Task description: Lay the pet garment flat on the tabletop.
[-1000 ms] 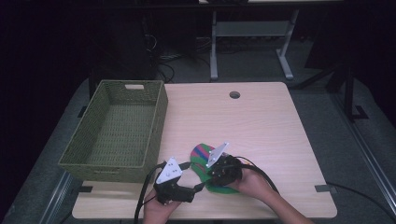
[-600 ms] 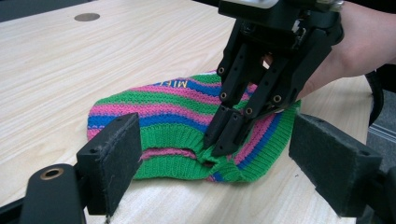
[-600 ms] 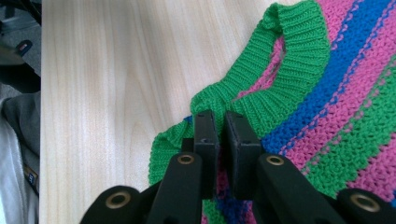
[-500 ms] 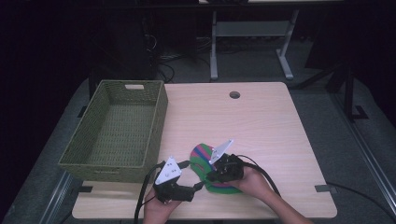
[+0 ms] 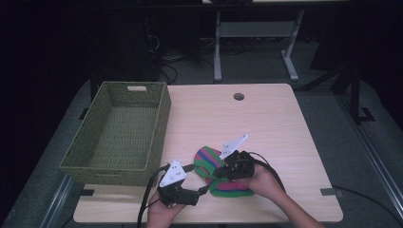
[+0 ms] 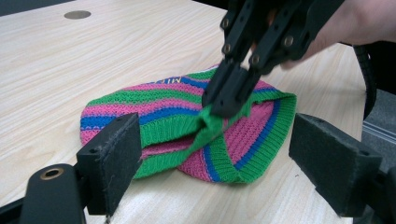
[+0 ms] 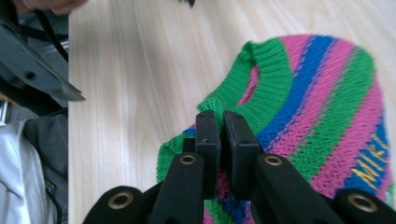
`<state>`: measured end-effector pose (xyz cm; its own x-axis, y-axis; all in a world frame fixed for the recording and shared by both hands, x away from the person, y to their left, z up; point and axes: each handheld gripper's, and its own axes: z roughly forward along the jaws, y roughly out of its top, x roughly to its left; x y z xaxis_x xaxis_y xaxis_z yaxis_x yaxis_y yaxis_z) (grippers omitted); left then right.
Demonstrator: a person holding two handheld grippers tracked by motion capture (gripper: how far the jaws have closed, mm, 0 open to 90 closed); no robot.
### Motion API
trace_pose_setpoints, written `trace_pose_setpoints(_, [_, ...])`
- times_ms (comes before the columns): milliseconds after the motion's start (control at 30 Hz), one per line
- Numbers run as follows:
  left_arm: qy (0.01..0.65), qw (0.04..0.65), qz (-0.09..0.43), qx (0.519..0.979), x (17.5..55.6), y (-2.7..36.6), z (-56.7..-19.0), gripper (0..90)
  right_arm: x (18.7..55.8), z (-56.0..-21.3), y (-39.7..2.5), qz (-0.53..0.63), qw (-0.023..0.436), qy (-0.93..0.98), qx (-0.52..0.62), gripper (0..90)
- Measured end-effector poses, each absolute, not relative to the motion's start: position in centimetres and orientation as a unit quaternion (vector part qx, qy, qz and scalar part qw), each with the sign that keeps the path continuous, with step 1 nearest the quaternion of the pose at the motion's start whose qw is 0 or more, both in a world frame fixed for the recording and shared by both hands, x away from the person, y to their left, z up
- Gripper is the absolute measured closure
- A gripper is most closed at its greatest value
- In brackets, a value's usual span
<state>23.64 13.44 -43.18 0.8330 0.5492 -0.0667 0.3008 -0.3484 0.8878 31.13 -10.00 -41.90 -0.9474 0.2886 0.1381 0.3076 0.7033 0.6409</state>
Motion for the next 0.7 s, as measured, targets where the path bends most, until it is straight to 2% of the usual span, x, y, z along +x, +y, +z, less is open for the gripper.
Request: trace_pose_setpoints(700, [0.253, 0.500, 0.134, 0.817, 24.7, 13.0, -43.1, 16.5, 32.6, -38.1, -13.6, -0.390, 0.022, -0.897, -0.207, 84.7])
